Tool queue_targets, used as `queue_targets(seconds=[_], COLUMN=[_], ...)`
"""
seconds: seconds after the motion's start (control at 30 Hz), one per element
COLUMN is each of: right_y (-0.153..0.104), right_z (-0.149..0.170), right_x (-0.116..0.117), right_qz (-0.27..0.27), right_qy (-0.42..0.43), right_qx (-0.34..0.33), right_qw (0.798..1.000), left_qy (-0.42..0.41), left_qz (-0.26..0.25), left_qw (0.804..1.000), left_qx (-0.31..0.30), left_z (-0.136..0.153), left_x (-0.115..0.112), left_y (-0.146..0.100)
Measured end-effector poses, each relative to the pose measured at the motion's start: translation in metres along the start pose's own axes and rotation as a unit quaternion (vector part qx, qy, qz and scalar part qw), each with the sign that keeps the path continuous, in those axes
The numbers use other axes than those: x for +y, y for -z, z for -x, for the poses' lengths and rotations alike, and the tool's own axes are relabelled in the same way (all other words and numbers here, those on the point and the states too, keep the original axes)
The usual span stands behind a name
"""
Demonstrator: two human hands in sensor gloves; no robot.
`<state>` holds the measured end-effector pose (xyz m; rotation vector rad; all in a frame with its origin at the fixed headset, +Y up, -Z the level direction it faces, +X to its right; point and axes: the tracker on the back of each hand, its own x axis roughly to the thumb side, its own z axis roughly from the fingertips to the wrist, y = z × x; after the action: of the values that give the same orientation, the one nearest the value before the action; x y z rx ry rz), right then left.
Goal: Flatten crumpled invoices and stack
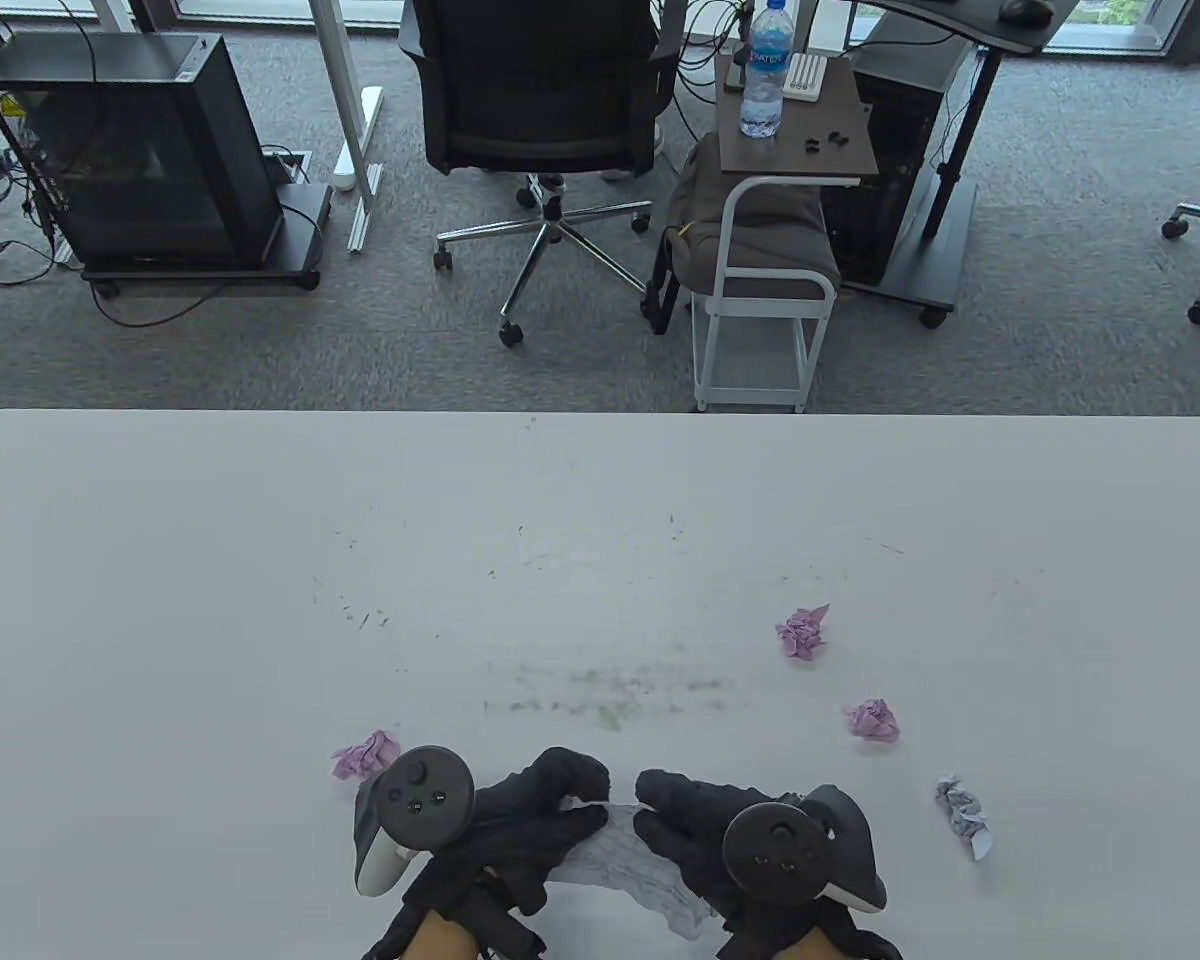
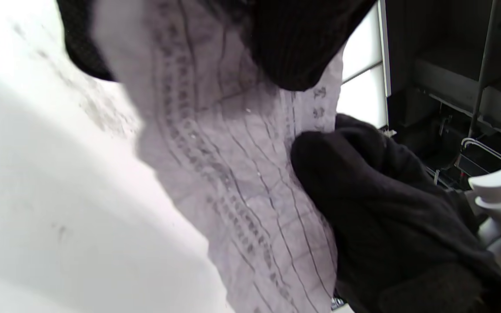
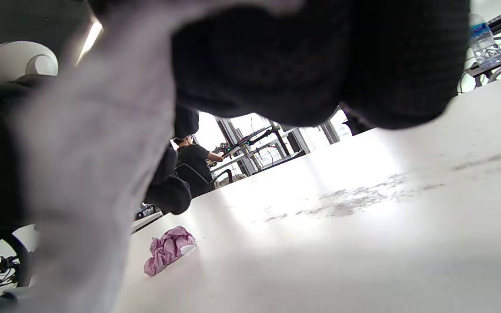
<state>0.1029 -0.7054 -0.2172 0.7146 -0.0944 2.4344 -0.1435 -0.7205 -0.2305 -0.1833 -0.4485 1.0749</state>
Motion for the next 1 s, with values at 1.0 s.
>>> queue_targets(seconds=[1.0], right_y=[0.006], right_z=[0.027], right_x=[0.047], right_qz=[-0.209], right_qy=[-0.22], right_qx=[0.117], right_qw=[0.946], left_qy=[0.364], left_qz=[0.297], left_qw=[0.871], left_qx=[0.145], left_z=[0.025], left_x=[-0.066], left_y=[0.016])
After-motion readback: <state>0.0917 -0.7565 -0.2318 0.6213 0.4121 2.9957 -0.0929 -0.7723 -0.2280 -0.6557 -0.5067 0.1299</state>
